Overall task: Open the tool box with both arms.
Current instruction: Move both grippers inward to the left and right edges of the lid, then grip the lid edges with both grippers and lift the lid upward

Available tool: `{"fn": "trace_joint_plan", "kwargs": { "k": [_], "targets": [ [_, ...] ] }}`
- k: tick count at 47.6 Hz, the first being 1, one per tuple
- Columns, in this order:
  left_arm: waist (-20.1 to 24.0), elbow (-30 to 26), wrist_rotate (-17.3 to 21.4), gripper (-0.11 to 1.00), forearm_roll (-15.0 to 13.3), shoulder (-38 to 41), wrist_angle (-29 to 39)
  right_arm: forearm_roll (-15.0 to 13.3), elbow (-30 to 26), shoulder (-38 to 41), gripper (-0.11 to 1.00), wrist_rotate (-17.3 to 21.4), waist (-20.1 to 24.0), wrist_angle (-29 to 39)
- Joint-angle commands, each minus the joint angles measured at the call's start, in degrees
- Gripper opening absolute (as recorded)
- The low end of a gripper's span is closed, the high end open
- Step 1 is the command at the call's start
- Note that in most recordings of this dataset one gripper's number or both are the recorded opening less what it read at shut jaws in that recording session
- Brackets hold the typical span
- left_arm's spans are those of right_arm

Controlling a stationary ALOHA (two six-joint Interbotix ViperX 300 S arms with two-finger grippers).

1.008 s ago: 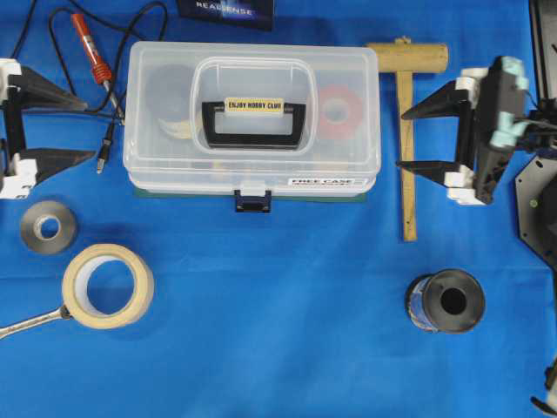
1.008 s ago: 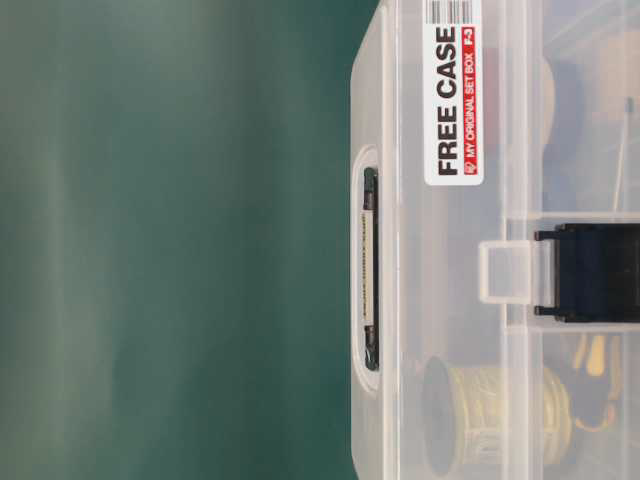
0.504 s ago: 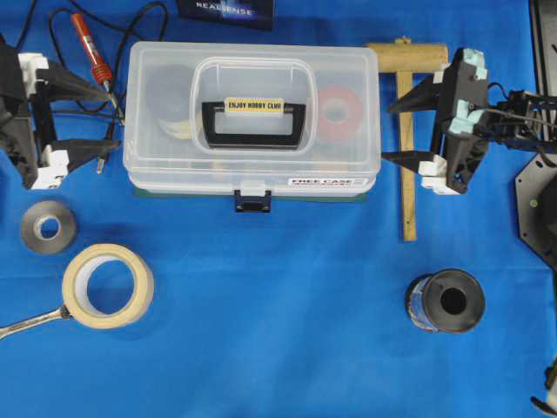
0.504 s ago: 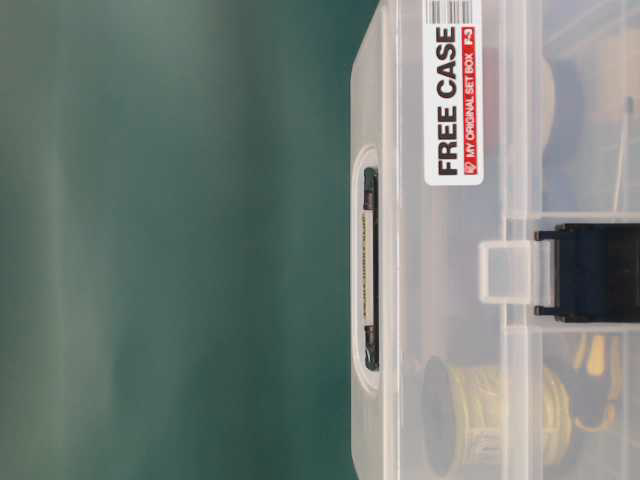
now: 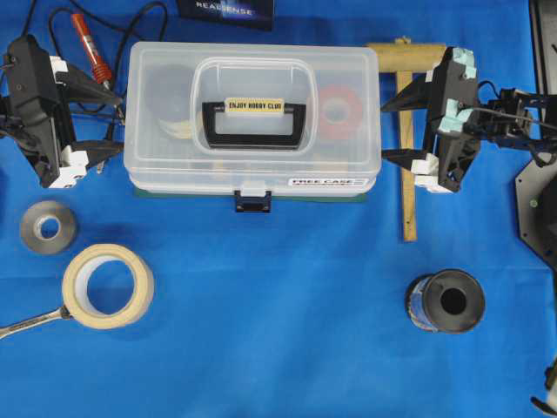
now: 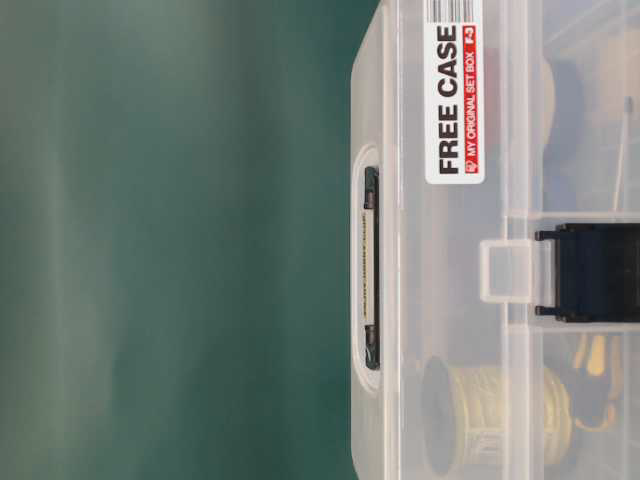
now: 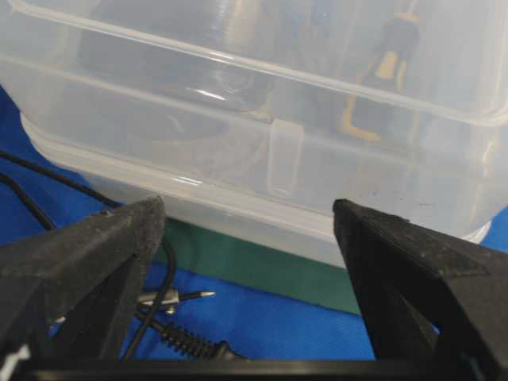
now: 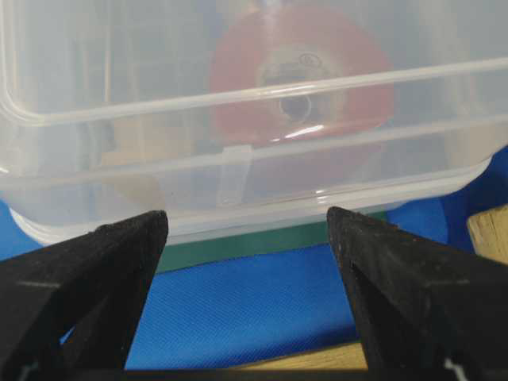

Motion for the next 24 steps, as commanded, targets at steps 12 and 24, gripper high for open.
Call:
{"fn": "trace_joint_plan", "kwargs": {
  "k": [12,24],
  "targets": [
    [-0.4,-5.1,-0.3,0.86,-0.1,-1.3,-1.4,0.1,-4.5,-2.0,0.83,0.2,0.0,-1.2],
    [-0.1,-6.8,-0.3,0.86,-0.1,-1.3,-1.4,0.1,-4.8,-5.6,0.83,-0.1,-0.4,-1.1]
  ]
}}
